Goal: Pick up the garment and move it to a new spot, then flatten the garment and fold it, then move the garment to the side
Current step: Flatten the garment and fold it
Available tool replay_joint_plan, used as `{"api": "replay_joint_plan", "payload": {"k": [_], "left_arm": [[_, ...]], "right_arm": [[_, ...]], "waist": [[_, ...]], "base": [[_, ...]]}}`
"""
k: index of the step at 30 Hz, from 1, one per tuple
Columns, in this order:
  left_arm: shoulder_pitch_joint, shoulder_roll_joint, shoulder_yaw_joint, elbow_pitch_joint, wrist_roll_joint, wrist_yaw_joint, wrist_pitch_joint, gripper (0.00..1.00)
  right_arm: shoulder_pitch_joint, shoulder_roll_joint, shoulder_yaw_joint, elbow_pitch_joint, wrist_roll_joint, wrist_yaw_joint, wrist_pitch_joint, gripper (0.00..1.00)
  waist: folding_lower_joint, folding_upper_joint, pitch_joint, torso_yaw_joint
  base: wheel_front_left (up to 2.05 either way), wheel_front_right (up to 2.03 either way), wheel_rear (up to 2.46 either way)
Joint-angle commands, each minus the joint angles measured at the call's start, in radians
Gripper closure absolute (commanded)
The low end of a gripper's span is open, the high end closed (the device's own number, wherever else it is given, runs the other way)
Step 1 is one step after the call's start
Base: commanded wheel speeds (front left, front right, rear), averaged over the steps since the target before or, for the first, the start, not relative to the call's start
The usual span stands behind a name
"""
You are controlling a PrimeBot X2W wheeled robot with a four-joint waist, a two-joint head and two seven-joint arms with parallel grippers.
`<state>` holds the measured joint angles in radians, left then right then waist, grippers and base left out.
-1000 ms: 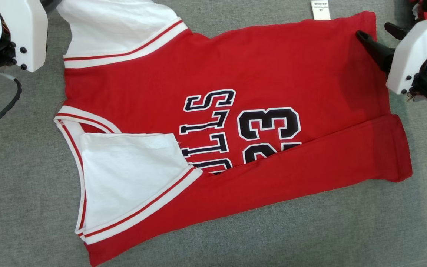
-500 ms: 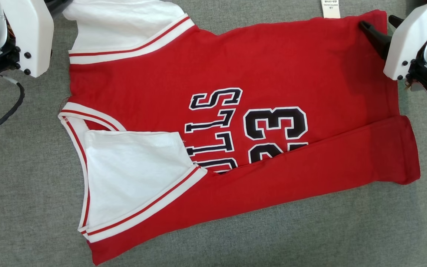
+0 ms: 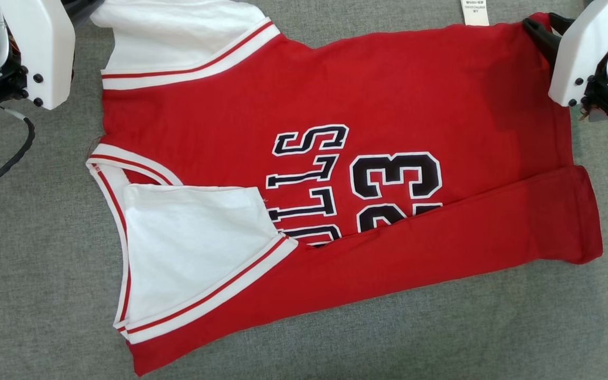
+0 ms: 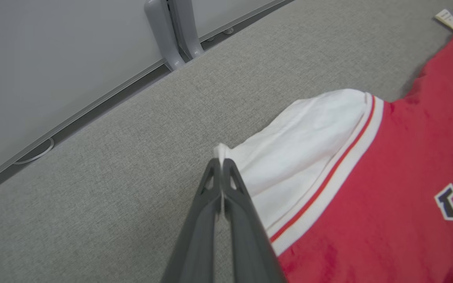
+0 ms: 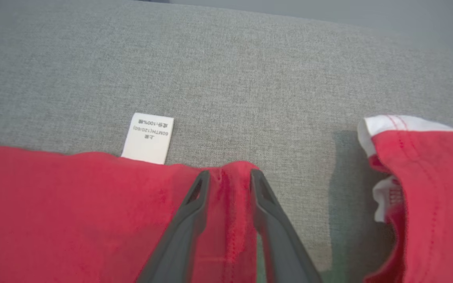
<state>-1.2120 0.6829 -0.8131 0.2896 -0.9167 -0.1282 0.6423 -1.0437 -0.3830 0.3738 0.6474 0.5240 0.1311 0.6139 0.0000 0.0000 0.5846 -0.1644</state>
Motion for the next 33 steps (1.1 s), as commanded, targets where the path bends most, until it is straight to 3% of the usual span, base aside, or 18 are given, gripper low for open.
{"api": "replay_joint_plan", "payload": {"k": [1,3,5,7,8,21,33], "left_arm": [[0.001,0.003,0.001,0.002,-0.005,-0.001,-0.004,1.0],[0.001,0.003,-0.001,0.002,-0.007,-0.001,-0.006,1.0],[0.002,0.003,-0.005,0.003,-0.008,-0.002,-0.008,1.0],[0.0,0.002,-0.008,0.003,-0.009,-0.002,-0.011,1.0],[-0.001,0.001,-0.009,0.003,-0.01,-0.002,-0.013,1.0],[0.028,0.014,-0.01,-0.027,-0.041,-0.002,-0.103,1.0],[0.173,0.106,0.039,-0.232,-0.154,0.005,-0.221,1.0]], "right_arm": [[0.009,-0.007,-0.004,-0.003,-0.01,-0.001,0.004,0.49],[0.014,-0.008,-0.009,-0.005,-0.018,-0.001,0.012,0.5],[0.021,-0.008,-0.019,-0.01,-0.031,-0.001,0.02,0.61],[0.024,-0.006,-0.027,-0.012,-0.036,-0.001,0.025,0.84],[0.025,-0.005,-0.03,-0.014,-0.039,-0.001,0.028,1.0],[0.075,-0.032,-0.065,-0.079,-0.025,-0.001,0.007,1.0],[0.297,-0.152,-0.165,-0.336,0.086,-0.001,0.023,1.0]], "waist": [[0.0,0.0,0.001,0.001],[0.0,0.0,0.002,0.003],[0.0,0.0,0.002,0.006],[0.0,0.0,0.001,0.008],[0.0,0.0,0.001,0.009],[0.0,0.0,-0.028,0.036],[0.0,0.0,-0.098,0.089]], "base": [[0.0,0.0,0.0],[0.0,0.0,0.0],[0.0,0.0,0.0],[0.0,0.0,0.0],[0.0,0.0,0.0],[0.0,0.0,0.0],[0.0,0.0,0.0]]}}
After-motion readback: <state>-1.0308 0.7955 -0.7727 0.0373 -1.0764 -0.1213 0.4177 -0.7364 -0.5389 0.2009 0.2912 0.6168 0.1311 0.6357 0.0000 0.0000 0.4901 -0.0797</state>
